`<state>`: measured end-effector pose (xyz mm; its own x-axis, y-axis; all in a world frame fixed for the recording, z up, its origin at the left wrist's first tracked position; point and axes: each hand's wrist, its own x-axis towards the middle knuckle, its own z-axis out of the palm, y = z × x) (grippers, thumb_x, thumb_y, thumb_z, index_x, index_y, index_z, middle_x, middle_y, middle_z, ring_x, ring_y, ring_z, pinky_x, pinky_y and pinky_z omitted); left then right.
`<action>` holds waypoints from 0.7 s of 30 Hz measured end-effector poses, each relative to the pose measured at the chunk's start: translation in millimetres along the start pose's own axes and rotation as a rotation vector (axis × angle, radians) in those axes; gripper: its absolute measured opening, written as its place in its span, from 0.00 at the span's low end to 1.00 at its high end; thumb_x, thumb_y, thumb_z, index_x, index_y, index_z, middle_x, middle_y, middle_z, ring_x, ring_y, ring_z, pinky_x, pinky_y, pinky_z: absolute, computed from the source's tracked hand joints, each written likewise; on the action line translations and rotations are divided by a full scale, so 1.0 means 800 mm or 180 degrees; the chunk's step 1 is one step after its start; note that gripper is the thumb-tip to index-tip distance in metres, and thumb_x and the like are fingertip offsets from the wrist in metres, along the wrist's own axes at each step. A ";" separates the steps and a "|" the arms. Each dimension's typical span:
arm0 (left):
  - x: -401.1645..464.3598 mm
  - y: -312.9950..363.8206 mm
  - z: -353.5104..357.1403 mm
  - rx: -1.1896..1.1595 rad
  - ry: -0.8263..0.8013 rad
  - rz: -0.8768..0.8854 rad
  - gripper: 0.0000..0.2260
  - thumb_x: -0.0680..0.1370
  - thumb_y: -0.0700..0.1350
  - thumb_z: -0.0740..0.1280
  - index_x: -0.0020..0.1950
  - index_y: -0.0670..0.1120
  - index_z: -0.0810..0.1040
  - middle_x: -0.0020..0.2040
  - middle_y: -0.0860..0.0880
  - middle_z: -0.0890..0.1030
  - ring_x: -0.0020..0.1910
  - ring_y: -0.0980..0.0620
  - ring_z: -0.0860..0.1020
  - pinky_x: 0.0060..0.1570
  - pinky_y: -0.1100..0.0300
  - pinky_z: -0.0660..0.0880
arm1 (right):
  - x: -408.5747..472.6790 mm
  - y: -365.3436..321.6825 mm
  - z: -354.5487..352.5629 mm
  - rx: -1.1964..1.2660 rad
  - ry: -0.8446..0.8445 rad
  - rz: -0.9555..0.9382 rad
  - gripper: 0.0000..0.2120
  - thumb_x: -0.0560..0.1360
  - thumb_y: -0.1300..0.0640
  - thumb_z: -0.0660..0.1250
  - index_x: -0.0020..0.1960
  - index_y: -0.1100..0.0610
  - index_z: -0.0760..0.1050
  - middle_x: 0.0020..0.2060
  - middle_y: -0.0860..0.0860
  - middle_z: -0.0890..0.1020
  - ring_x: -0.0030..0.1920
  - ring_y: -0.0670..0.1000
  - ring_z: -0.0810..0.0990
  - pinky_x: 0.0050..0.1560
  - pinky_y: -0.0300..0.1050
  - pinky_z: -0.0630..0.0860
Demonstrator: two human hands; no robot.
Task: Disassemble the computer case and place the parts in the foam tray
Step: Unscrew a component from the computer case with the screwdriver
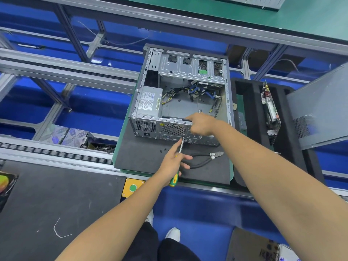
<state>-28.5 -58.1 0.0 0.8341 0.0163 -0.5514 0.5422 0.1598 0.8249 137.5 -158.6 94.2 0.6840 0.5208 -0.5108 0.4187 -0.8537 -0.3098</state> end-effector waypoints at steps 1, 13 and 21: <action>0.001 0.000 0.001 0.0002 -0.0009 -0.0005 0.29 0.80 0.42 0.57 0.72 0.75 0.63 0.51 0.52 0.87 0.40 0.50 0.84 0.25 0.60 0.70 | 0.000 0.000 0.000 0.0014 -0.0013 0.0007 0.27 0.68 0.64 0.64 0.64 0.50 0.80 0.34 0.48 0.81 0.34 0.48 0.76 0.31 0.40 0.65; 0.006 0.000 0.000 -0.0055 -0.0059 -0.0041 0.29 0.79 0.42 0.56 0.72 0.73 0.63 0.50 0.49 0.87 0.37 0.50 0.84 0.24 0.61 0.69 | -0.002 -0.002 0.000 -0.0008 0.0045 0.0000 0.29 0.67 0.65 0.64 0.65 0.46 0.80 0.29 0.47 0.79 0.28 0.46 0.72 0.25 0.38 0.62; 0.010 0.000 0.004 -0.0044 -0.0093 -0.0086 0.29 0.78 0.42 0.56 0.70 0.74 0.64 0.50 0.49 0.87 0.37 0.50 0.83 0.25 0.61 0.69 | -0.005 -0.003 -0.001 -0.0019 0.0025 0.0002 0.26 0.68 0.65 0.64 0.62 0.48 0.81 0.35 0.50 0.82 0.32 0.47 0.75 0.29 0.40 0.63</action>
<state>-21.9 -61.0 -4.1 0.8219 -0.0170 -0.5694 0.5632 0.1735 0.8079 134.6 -158.3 97.7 0.6890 0.5203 -0.5045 0.4218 -0.8540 -0.3047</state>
